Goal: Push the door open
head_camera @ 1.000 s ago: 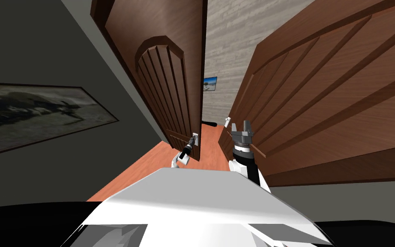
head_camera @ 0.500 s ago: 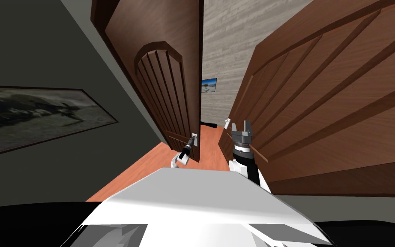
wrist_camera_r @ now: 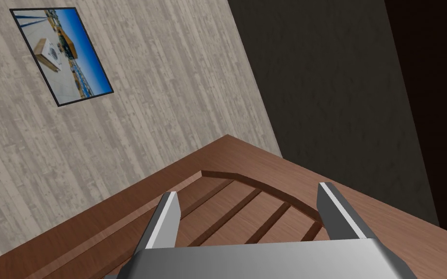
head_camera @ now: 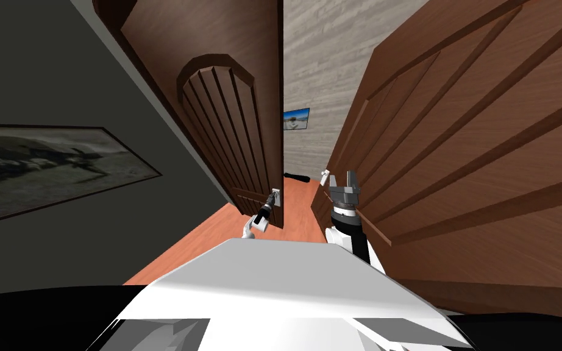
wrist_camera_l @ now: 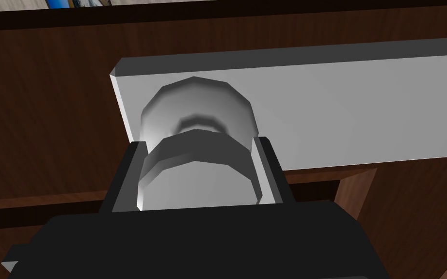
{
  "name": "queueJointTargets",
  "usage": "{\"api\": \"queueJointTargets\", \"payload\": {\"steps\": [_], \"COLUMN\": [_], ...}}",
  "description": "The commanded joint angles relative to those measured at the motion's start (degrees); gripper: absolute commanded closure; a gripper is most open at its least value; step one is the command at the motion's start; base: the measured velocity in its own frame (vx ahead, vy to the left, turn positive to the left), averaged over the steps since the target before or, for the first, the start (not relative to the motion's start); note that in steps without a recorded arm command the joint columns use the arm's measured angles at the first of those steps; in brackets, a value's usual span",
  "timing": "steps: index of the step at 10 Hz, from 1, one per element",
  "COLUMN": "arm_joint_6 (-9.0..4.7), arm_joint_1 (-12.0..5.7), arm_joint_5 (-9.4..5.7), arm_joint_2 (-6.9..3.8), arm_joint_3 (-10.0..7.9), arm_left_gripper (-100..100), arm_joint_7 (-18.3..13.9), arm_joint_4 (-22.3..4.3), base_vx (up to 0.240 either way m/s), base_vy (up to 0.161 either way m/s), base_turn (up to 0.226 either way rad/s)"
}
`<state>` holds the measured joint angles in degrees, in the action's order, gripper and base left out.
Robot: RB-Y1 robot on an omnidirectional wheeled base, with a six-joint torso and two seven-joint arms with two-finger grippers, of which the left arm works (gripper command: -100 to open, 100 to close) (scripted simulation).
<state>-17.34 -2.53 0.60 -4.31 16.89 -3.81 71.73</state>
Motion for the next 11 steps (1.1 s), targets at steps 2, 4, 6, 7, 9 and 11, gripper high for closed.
{"api": "queueJointTargets", "payload": {"steps": [2,4,6,7,9,11], "arm_joint_6": [-0.22,-0.22,-0.22,-0.22,-0.22,-0.30], "arm_joint_1": [-0.57,-0.90,-1.24,-1.59,-2.12,-1.85], "arm_joint_5": [-0.15,-0.17,-0.19,-0.22,-0.25,-0.34], "arm_joint_2": [-0.41,-0.27,-0.05,0.20,0.69,0.39], "arm_joint_3": [-2.07,-3.07,-4.12,-5.19,-6.81,-5.75], "arm_left_gripper": [100,100,100,100,100,-100], "arm_joint_7": [0.5,0.9,1.3,1.7,2.3,1.8], "arm_joint_4": [-0.4,-0.8,-1.3,-1.7,-2.4,-2.5], "base_vx": [0.094,0.080,0.095,0.131,0.138,-0.089], "base_vy": [-0.087,-0.079,-0.077,-0.119,-0.136,-0.030], "base_turn": [0.038,0.072,0.046,0.115,0.122,0.021]}}
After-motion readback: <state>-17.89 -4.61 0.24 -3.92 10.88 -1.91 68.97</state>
